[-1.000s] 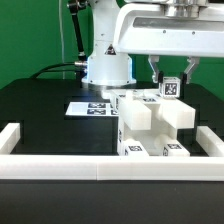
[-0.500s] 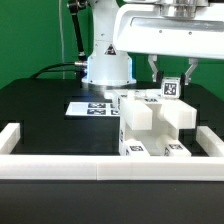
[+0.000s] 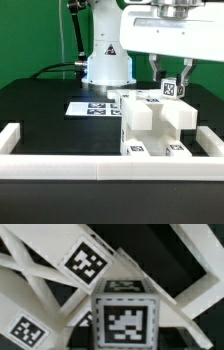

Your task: Assemble chair

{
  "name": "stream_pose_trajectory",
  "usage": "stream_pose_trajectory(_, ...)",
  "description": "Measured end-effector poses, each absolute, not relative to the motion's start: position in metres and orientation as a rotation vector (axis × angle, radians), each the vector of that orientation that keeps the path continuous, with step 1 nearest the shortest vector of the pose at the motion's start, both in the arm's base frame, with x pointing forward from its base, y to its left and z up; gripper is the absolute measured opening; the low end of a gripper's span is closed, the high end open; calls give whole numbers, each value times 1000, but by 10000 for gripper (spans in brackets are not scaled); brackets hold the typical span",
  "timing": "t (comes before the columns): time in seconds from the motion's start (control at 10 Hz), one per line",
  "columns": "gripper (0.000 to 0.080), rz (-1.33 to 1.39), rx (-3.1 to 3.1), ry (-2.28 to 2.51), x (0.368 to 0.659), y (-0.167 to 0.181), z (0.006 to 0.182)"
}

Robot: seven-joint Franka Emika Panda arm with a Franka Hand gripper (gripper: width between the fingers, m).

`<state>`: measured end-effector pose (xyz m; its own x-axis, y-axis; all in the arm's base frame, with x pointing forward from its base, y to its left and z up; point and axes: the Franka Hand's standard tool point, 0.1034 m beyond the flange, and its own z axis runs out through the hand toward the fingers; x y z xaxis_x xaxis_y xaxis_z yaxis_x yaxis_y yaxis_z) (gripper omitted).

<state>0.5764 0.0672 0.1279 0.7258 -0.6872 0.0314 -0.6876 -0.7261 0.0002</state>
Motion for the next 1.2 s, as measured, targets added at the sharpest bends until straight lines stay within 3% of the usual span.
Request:
stream_pose_trajectory(0.4, 290, 40, 2604, -1758, 576, 70, 128)
stream_pose_trajectory(1.0, 291, 29, 2431, -2030, 577, 75, 127)
stream_pose_trajectory(1.2, 603, 29, 2478, -1973, 578, 77, 128)
